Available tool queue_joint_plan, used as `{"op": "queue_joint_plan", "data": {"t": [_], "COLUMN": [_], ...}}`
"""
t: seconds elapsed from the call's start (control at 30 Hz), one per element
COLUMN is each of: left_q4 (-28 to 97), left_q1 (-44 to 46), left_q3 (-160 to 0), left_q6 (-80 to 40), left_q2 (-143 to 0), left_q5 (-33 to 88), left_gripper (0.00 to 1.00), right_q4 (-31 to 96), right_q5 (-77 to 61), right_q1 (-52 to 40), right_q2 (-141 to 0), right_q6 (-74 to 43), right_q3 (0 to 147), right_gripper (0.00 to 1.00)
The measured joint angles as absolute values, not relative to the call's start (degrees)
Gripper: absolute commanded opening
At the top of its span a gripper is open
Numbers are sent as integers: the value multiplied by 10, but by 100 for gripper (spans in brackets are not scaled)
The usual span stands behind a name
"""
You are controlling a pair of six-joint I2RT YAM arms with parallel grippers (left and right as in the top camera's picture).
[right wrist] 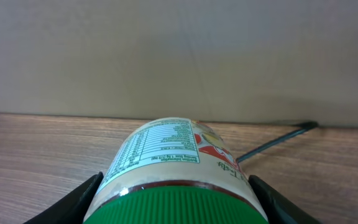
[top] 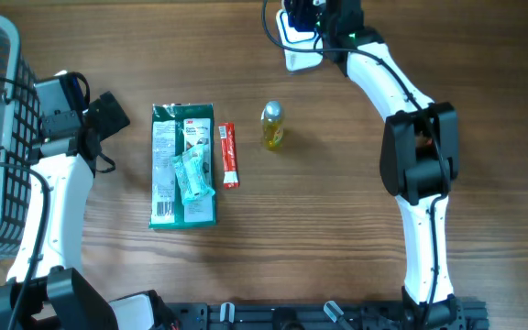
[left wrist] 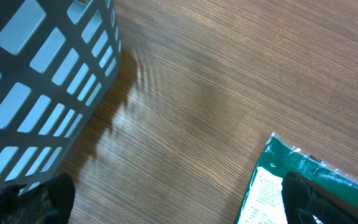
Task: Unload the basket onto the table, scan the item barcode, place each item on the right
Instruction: 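Hold the jar label under the white scanner, then carry the jar right and set it beside the tissue pack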
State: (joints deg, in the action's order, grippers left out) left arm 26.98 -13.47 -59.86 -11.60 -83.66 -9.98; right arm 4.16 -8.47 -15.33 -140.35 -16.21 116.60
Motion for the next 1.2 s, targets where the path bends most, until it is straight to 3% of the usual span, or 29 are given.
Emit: {"op": "queue_joint_plan", "data": {"t": [0.43, 0.57, 0.77, 0.93, 1.2], "left_q4": [270, 270, 270, 270, 270], "left_q1": [-135, -135, -135, -135, -135], "left_q3": [-599, -599, -599, -599, -599], "left_q6": [-116, -116, -116, -116, -116], "left_q2": [-837, -837, -837, -837, -837], "left_q5": [-100, -100, -100, -100, -100], "left_gripper": [100, 100, 100, 100, 100], "right_q4": [82, 208, 500, 720, 674], "right_q5": [-88, -88, -87, -40, -1], "right_q1": [-148, -135, -107, -69, -33], "right_q2": [-1385, -1307, -1159, -1141, -1145], "right_q6": [-173, -166, -154, -151, -151], "right_q3": [1166, 1166, 1172, 1161, 985], "right_gripper": [4, 4, 4, 4, 4]}}
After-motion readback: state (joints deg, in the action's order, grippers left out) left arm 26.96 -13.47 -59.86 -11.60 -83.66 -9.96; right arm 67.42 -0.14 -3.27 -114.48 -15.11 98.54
